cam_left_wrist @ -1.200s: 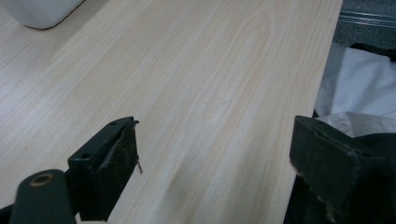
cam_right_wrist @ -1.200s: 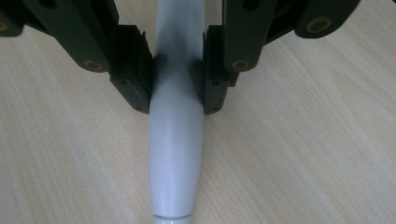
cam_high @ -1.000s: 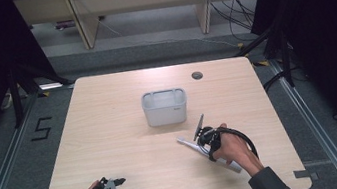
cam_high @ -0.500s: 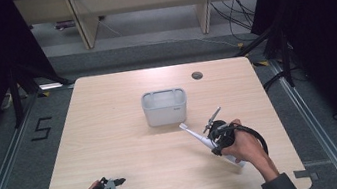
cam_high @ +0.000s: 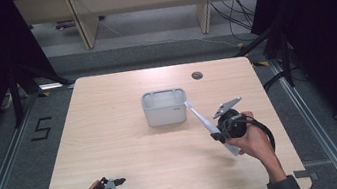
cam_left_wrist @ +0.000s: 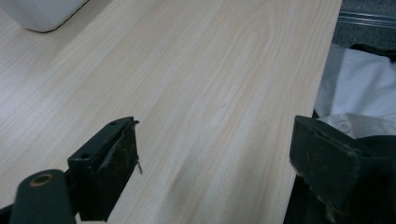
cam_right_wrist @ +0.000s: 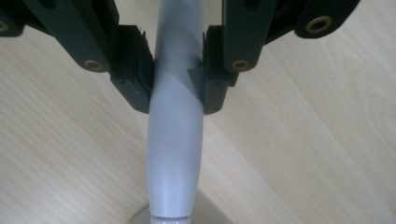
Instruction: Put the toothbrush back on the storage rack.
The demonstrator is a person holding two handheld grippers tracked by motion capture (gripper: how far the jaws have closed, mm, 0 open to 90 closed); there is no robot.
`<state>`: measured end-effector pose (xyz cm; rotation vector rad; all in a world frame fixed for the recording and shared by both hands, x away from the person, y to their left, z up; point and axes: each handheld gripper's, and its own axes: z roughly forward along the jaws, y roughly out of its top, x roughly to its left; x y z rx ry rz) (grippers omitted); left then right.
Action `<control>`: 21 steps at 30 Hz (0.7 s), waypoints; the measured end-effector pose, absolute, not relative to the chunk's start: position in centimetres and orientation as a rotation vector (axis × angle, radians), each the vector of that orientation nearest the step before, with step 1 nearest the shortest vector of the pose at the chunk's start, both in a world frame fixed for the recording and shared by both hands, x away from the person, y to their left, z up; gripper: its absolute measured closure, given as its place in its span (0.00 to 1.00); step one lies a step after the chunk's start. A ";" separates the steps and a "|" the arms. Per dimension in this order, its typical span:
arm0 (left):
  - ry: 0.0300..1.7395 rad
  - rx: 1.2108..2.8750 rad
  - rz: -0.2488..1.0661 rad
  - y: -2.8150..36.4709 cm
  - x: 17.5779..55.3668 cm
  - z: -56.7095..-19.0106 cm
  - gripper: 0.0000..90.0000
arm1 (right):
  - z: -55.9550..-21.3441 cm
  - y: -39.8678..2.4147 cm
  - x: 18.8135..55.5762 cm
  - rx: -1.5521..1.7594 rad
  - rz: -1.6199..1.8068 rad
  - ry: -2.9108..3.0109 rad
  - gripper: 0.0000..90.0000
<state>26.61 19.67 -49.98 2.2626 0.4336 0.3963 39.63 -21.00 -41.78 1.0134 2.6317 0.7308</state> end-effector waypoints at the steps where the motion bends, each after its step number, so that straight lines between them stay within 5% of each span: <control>1: 0.431 2.265 0.402 19.7 26.6 -50.0 0.16 | -41.8 -21.0 39.5 1.062 0.740 2.618 0.74; 21: 0.425 2.265 0.399 19.7 26.6 -50.0 0.16 | -41.6 -21.9 40.7 1.087 0.856 2.511 0.74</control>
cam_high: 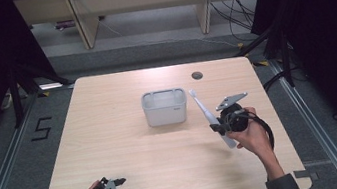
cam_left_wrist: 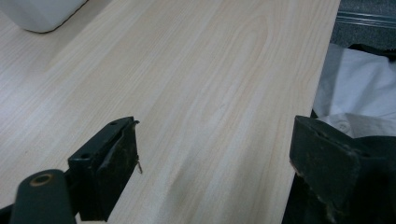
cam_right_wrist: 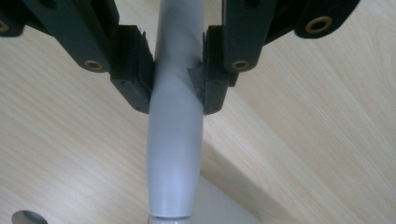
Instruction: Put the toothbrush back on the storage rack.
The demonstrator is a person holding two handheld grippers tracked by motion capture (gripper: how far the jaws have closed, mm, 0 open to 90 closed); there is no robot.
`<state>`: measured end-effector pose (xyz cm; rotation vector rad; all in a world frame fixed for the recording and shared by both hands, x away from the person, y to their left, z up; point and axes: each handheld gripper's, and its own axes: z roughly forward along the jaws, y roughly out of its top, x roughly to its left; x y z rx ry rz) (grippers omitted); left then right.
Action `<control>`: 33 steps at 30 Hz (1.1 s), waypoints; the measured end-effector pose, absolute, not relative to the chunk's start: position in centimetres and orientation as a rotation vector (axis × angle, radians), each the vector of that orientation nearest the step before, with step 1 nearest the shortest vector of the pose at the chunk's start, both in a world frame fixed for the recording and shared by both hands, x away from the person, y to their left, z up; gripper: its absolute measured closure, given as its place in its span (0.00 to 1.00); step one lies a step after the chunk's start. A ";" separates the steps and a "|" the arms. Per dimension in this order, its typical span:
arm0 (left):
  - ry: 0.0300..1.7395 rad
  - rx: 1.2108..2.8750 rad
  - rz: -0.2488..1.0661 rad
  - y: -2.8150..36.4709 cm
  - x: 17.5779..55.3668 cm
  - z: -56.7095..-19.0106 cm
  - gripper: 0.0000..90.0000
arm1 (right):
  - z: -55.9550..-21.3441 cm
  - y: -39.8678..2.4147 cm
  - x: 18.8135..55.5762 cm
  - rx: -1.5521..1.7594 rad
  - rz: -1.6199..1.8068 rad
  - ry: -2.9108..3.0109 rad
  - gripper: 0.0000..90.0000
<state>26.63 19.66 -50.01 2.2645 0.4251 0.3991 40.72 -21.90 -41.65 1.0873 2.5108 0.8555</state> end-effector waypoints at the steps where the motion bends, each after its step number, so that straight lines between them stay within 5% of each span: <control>1: 0.418 2.285 0.411 19.8 26.7 -49.9 0.16 | -41.5 -21.8 40.7 1.120 0.876 2.492 0.74; 33: 0.435 2.266 0.394 19.7 26.7 -50.2 0.16 | -38.8 -19.6 45.0 1.042 1.206 2.304 0.74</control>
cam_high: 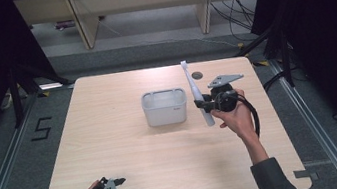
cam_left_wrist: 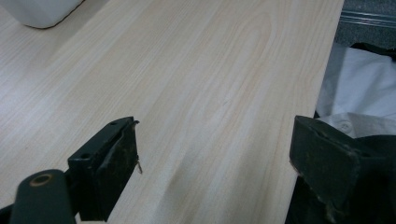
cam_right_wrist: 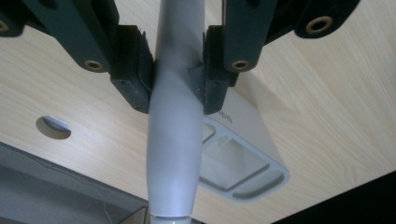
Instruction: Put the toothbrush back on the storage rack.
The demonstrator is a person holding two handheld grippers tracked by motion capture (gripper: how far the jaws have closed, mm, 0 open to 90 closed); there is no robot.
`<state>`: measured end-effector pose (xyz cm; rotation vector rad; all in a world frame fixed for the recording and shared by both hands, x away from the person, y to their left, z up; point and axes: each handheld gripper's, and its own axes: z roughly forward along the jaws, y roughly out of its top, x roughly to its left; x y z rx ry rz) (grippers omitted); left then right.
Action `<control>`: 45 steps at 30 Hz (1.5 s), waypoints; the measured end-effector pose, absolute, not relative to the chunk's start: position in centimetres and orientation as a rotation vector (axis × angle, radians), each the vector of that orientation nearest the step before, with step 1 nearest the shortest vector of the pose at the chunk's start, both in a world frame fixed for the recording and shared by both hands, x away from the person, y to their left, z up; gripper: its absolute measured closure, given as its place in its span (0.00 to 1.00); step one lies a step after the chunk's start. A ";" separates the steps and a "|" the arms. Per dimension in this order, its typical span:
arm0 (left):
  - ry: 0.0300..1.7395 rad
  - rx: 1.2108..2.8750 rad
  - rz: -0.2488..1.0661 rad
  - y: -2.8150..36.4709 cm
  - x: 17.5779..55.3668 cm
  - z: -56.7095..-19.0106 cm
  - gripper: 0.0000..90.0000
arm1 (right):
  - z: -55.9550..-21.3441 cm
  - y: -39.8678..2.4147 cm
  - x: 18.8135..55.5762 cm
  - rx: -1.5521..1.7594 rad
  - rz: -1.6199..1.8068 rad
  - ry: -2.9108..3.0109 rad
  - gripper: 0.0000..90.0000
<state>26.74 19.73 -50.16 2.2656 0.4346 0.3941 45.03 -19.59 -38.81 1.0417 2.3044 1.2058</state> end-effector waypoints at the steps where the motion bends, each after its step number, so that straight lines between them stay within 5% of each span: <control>1: 0.433 2.267 0.395 19.7 26.7 -50.2 0.16 | -38.7 -19.5 45.1 1.054 1.204 2.295 0.74; 45: 0.428 2.264 0.398 19.8 26.8 -50.1 0.16 | -34.3 -14.6 50.6 1.074 1.402 2.111 0.74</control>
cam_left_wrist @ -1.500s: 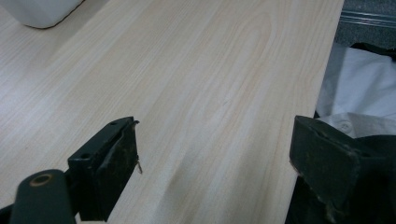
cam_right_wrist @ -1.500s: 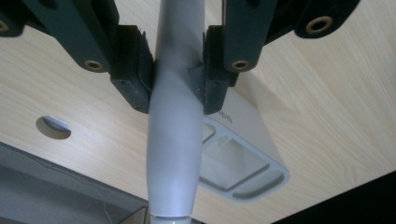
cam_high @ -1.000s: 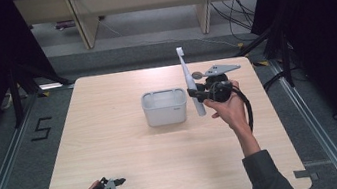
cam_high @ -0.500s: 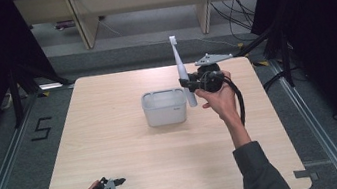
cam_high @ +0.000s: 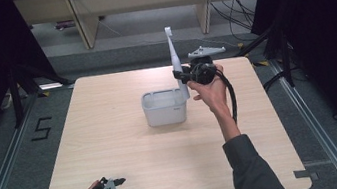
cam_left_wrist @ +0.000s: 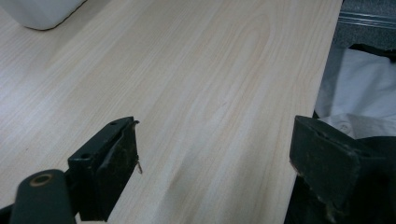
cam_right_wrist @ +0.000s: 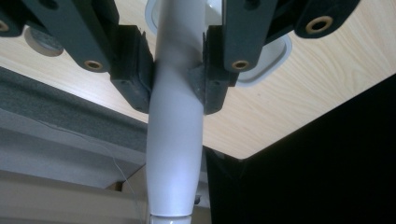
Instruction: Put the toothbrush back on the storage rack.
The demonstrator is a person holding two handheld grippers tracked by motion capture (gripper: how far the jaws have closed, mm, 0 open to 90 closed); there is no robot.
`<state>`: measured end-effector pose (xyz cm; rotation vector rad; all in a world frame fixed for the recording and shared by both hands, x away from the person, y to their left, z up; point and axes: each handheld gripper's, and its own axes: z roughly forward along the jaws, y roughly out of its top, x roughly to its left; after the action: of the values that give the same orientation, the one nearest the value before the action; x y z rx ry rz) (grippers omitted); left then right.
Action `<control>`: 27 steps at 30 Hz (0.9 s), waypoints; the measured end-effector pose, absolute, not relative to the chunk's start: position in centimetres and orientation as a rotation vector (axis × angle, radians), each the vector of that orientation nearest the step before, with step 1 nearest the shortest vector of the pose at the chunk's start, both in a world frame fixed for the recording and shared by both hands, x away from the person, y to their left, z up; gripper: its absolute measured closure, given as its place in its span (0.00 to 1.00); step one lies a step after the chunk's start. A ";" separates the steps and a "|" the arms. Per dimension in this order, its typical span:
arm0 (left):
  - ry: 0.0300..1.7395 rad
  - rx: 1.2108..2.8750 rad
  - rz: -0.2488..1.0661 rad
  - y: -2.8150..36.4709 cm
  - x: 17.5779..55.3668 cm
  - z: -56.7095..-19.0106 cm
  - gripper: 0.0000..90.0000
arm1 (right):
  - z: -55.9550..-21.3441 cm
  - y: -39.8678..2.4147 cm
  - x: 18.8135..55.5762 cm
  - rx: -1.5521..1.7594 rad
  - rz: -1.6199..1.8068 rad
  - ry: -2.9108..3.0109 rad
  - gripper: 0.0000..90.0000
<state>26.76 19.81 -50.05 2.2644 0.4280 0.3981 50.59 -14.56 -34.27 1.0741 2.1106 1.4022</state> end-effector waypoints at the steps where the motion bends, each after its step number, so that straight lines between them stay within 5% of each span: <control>1: 0.426 2.267 0.397 19.8 26.8 -50.0 0.16 | -34.3 -14.4 50.7 1.098 1.404 2.105 0.74; 27: 0.414 2.276 0.405 19.9 26.8 -49.9 0.16 | -36.7 -13.2 52.9 1.161 1.404 2.075 0.74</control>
<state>26.77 19.91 -49.93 2.2761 0.4140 0.4050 52.87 -13.19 -36.72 1.1608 2.0749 1.4035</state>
